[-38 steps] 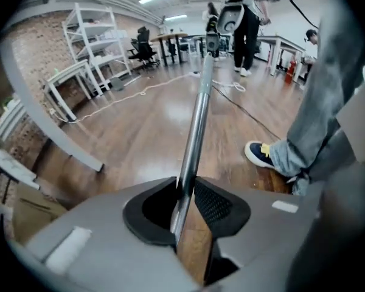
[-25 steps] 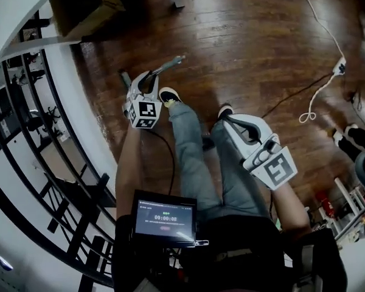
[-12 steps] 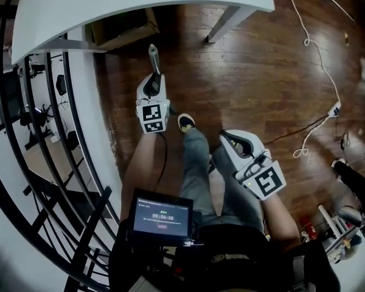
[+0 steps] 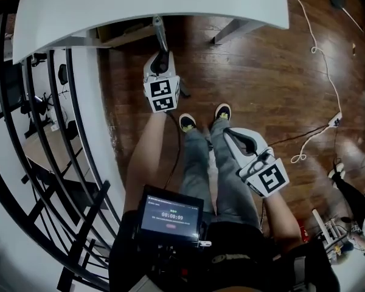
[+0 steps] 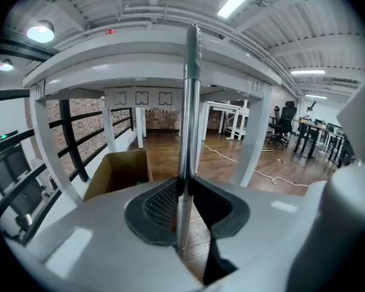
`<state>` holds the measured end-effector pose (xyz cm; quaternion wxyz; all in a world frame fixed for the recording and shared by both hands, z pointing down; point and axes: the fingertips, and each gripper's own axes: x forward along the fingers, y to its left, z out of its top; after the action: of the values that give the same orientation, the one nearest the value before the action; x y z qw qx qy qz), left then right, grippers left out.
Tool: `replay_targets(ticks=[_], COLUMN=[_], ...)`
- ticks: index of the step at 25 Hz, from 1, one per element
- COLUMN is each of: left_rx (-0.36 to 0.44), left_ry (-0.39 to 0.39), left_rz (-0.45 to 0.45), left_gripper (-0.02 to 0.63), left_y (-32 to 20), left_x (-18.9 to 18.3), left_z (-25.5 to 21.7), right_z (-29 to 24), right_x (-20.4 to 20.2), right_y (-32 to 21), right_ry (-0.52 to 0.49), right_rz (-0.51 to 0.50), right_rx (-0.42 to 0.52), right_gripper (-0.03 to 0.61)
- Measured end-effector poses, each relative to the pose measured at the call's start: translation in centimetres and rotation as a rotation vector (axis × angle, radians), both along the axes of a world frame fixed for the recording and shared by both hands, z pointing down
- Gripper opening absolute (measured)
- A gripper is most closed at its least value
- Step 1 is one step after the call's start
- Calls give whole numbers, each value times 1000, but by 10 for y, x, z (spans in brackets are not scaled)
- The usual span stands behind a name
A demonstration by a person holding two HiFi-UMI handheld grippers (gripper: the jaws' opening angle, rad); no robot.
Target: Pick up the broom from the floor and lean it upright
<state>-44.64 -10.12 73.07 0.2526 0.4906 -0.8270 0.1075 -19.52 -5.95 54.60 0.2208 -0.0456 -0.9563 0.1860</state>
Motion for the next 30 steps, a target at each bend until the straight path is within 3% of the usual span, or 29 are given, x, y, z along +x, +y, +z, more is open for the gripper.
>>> replay_targets(ticks=[6,14,21,30], left_rx=[-24,-86,-96,-108], left_ry=[-13,-113,-112,-117], left_rz=[-29,8,50,-7], left_gripper=[100,114,271,298], left_y=[-7,-9,-11,13], left_x=[-11,-7,-2,-5], left_z=[5,5,9,-23], right_z=[9,10,12,-4], right_x=[4,15,18,29], right_y=[-17,-15,-17,-20], right_ry=[18,1,-4,-4], right_rz=[12,19,22,19], right_rx=[-5,-11,-6,24], right_gripper=[3,3,3,3])
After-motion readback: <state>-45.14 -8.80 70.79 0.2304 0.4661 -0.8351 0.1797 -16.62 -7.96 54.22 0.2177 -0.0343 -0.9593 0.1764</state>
